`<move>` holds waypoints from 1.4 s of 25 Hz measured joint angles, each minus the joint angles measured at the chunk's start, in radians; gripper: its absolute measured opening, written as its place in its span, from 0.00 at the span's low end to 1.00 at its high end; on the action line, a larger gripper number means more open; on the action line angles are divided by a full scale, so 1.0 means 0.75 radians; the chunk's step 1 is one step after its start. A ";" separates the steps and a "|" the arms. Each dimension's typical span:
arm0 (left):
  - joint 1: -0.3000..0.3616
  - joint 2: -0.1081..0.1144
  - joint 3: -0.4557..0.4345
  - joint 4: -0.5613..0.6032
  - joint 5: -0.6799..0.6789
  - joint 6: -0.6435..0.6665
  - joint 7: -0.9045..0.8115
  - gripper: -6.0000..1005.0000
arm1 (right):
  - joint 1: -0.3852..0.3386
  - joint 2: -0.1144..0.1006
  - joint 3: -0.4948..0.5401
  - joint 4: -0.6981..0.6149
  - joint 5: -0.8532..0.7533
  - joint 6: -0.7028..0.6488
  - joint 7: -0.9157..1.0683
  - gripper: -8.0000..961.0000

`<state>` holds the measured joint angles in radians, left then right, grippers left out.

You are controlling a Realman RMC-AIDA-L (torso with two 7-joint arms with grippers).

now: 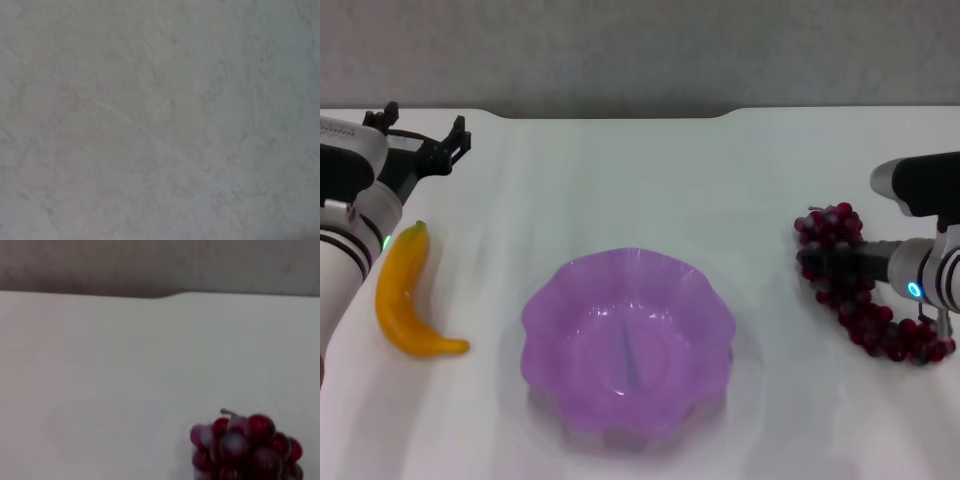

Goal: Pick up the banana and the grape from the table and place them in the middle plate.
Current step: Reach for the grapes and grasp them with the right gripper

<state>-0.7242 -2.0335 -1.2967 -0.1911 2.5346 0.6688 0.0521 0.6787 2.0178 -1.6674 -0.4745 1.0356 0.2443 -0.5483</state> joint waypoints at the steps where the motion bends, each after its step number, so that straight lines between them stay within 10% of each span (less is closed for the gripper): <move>1: 0.001 0.000 0.000 0.002 0.000 0.000 0.000 0.89 | 0.000 0.000 -0.002 0.000 0.001 0.012 0.001 0.86; 35: 0.003 -0.007 0.001 -0.001 0.001 0.000 0.000 0.89 | -0.003 0.001 -0.076 0.085 0.050 -0.015 -0.002 0.73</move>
<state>-0.7221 -2.0387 -1.2962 -0.1918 2.5357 0.6688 0.0521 0.6766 2.0189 -1.7247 -0.4104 1.0728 0.2333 -0.5494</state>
